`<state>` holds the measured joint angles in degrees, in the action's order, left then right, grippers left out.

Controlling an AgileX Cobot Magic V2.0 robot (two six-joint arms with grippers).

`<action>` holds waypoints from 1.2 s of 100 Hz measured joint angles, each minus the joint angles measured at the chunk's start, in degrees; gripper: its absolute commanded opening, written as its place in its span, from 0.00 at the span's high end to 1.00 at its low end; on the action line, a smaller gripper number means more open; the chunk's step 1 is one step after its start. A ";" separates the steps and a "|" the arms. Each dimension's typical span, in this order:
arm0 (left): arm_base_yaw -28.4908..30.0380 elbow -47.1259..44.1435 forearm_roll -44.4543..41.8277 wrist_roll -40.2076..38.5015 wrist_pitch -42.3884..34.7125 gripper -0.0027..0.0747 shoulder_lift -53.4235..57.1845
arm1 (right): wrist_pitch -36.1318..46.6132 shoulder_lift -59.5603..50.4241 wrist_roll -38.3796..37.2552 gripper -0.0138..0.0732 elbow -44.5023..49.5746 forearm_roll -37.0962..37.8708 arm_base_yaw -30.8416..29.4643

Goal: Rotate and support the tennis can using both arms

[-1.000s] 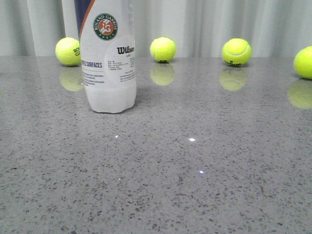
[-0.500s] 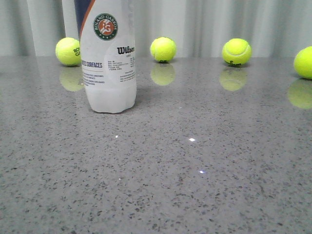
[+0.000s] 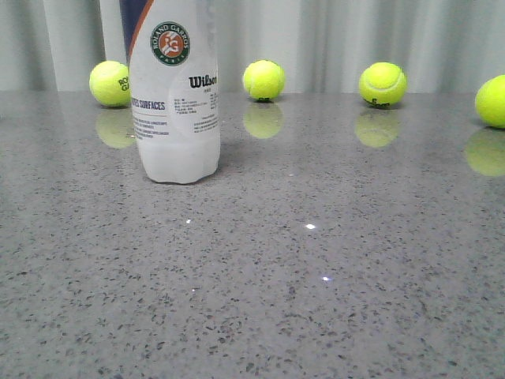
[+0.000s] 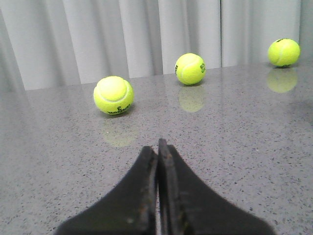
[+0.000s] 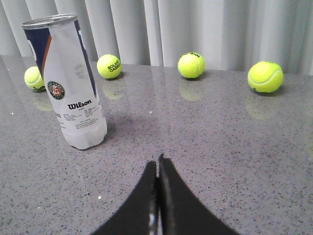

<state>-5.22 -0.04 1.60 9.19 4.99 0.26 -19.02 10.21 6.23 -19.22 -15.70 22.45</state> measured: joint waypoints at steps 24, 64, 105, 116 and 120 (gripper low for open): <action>0.00 0.00 0.00 0.00 0.00 0.99 0.00 | 0.00 0.00 0.00 0.91 0.00 0.00 0.00; 0.00 0.00 0.00 0.00 0.00 0.99 0.00 | 0.00 0.00 0.00 0.91 0.00 0.00 0.00; 0.00 0.00 0.00 0.00 0.00 0.99 0.00 | 6.39 0.00 -0.24 0.91 4.68 2.07 -3.17; 0.00 0.00 0.00 0.00 0.00 0.99 0.00 | 13.49 0.00 -3.27 0.91 8.82 7.51 -7.87; 0.00 0.00 0.00 0.00 0.00 0.99 0.00 | 16.15 0.00 -4.79 0.91 10.45 9.67 -9.74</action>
<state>-5.22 -0.04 1.60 9.19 4.99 0.26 -2.87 10.21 1.44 -8.77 -6.03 12.71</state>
